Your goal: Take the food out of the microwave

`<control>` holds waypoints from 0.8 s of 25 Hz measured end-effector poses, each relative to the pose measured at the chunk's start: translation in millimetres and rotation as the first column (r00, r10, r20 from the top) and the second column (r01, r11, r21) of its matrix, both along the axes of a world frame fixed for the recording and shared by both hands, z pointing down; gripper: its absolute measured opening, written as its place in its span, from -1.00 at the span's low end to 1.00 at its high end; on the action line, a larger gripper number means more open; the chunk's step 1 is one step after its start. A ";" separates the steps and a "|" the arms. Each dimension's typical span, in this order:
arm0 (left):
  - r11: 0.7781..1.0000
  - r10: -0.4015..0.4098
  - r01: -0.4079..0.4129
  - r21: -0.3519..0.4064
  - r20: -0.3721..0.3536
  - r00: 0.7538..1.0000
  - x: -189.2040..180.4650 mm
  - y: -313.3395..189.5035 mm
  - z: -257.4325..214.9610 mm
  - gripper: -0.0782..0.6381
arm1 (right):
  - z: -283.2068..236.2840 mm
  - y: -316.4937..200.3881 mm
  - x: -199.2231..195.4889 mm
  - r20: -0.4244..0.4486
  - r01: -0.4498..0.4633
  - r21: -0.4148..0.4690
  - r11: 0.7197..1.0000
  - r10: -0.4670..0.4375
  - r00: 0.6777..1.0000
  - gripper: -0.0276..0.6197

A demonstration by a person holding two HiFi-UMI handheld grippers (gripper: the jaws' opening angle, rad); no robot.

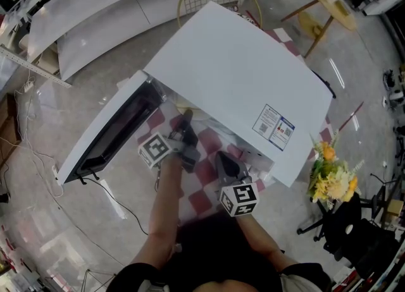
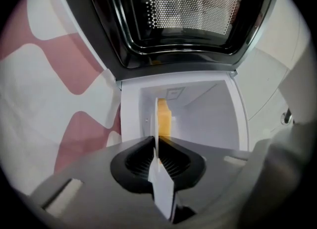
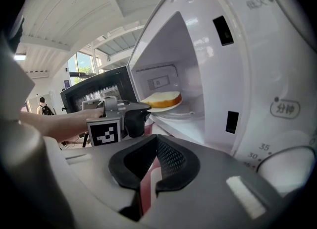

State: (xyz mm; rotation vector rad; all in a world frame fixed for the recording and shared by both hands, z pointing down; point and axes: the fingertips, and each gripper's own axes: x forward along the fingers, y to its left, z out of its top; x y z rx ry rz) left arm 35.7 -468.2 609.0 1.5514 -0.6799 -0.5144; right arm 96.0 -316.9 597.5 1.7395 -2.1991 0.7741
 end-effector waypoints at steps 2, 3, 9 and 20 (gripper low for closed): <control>1.000 -0.005 0.005 -0.004 0.001 1.000 -2.3 2.4 -0.1 -0.67 | 0.3 0.7 0.0 0.000 0.003 0.000 1.000 -0.003 1.000 -0.91; 1.000 -0.009 0.009 -0.006 0.000 1.000 -3.6 3.6 -0.1 -0.67 | 0.5 1.3 -0.4 0.001 0.005 -0.001 1.000 -0.005 1.000 -0.91; 0.999 -0.028 0.028 -0.019 -0.008 1.000 -10.3 11.4 -0.6 -0.67 | -1.4 6.2 -3.4 0.000 0.017 0.001 1.000 -0.017 1.000 -0.91; 0.998 -0.060 0.059 -0.035 -0.035 0.998 -22.6 28.6 -0.7 -0.67 | -2.1 17.4 -10.9 -0.001 0.046 0.004 0.999 -0.046 0.999 -0.91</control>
